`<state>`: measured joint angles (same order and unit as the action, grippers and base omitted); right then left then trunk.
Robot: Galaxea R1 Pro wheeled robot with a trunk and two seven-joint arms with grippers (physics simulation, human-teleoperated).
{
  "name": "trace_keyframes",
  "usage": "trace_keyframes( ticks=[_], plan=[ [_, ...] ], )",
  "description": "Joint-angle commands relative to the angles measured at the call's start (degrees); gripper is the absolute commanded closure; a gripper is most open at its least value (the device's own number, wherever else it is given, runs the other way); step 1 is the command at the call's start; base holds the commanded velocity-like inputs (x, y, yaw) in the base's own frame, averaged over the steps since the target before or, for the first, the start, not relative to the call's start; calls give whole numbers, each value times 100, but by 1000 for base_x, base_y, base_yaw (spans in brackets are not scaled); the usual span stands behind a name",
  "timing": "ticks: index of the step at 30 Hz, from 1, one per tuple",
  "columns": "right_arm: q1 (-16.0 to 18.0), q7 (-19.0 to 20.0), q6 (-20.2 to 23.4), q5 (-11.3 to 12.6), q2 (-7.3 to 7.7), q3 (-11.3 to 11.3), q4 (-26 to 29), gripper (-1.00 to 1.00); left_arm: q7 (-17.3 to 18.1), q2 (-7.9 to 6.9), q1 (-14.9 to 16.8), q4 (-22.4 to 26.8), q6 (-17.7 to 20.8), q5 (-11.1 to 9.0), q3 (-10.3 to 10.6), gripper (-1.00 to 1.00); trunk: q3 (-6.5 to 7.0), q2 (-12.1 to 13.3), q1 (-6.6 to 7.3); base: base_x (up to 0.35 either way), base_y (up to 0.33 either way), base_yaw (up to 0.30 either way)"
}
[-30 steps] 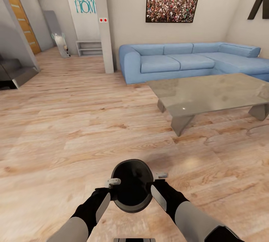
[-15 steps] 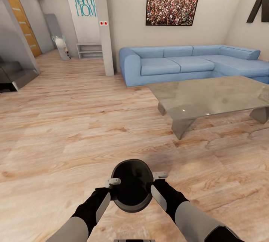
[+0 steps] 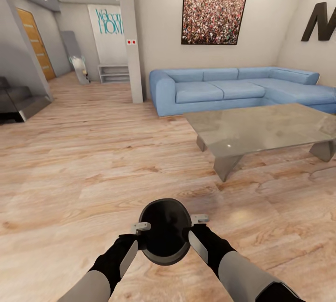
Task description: Place each of the two pumpkins and all three candles from the living room inside a cabinet in the living room (use any cabinet), then make sure every cabinet is closed, and position the cauldron so it is next to a table in the living room.
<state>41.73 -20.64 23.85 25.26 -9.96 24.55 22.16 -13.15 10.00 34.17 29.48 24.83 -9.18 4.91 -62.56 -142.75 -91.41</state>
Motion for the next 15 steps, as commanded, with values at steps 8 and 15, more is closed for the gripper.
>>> trace_keyframes(
  ticks=[8,15],
  plan=[
    [2,39,-47,131,-4,32,13,100,6,0,2,-4,4,15,-7,100,144,322,177,0,0,0],
    [2,42,-47,136,-4,32,10,100,6,0,0,-4,6,13,-8,100,270,603,330,0,0,0]
  ],
)
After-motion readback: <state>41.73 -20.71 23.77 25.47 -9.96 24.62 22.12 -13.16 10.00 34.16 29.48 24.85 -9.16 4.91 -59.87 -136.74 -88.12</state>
